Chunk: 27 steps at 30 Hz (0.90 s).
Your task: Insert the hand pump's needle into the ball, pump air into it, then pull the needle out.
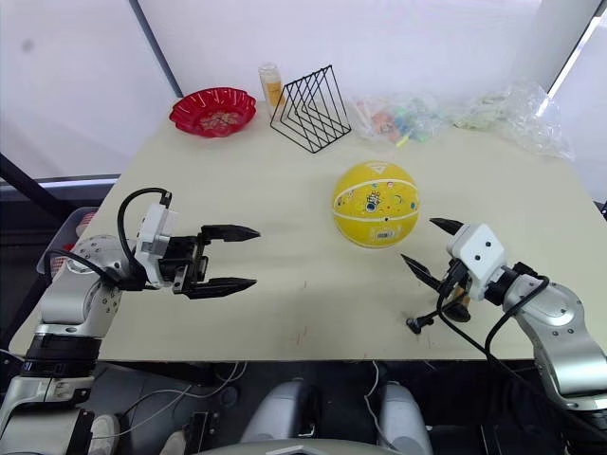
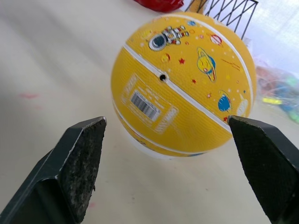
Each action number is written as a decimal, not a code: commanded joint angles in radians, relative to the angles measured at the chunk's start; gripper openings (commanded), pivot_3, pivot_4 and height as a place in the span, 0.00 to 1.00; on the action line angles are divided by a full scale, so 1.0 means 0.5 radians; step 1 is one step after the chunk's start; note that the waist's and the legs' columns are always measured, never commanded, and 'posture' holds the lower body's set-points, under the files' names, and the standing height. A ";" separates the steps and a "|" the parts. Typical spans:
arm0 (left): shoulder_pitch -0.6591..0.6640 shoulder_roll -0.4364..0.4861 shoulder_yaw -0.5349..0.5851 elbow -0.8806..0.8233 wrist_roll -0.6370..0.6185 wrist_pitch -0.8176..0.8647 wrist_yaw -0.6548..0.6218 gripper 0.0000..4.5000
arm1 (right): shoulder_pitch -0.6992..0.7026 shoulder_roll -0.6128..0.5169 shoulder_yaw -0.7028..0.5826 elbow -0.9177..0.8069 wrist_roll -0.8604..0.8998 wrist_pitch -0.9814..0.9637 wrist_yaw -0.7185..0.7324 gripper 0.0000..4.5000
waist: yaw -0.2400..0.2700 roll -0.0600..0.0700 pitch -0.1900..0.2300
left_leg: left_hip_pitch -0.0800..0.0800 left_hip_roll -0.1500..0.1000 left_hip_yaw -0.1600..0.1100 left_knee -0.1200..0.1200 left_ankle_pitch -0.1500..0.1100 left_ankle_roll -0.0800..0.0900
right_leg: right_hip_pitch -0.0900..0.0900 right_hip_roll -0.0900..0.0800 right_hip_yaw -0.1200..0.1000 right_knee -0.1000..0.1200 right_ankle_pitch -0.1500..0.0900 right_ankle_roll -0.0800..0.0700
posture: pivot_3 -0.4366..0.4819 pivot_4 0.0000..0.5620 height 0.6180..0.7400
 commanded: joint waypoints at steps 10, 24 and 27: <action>0.083 -0.032 0.067 -0.013 0.012 -0.066 0.154 1.00 | 0.165 0.132 -0.332 0.017 0.216 0.017 -0.082 0.99 | 0.003 0.000 0.000 | -0.001 0.000 0.000 -0.002 0.000 0.000 | 0.000 -0.001 -0.001 -0.002 0.000 0.000 | 0.48 0.27 0.97; 0.444 -0.141 0.149 -0.034 0.099 -0.151 0.553 1.00 | 0.375 0.184 -0.544 0.511 0.158 -0.325 0.001 0.99 | -0.003 0.006 0.004 | 0.000 0.003 0.002 -0.003 -0.001 0.000 | -0.002 -0.002 0.001 -0.002 0.000 0.000 | 0.48 0.27 0.97; 0.547 -0.129 0.176 -0.102 0.108 -0.100 0.650 1.00 | 0.411 0.133 -0.548 0.581 0.113 -0.348 0.042 0.99 | -0.002 0.008 0.005 | 0.000 0.004 0.002 -0.003 -0.001 0.000 | -0.003 -0.004 0.001 -0.002 0.000 -0.001 | 0.48 0.27 0.97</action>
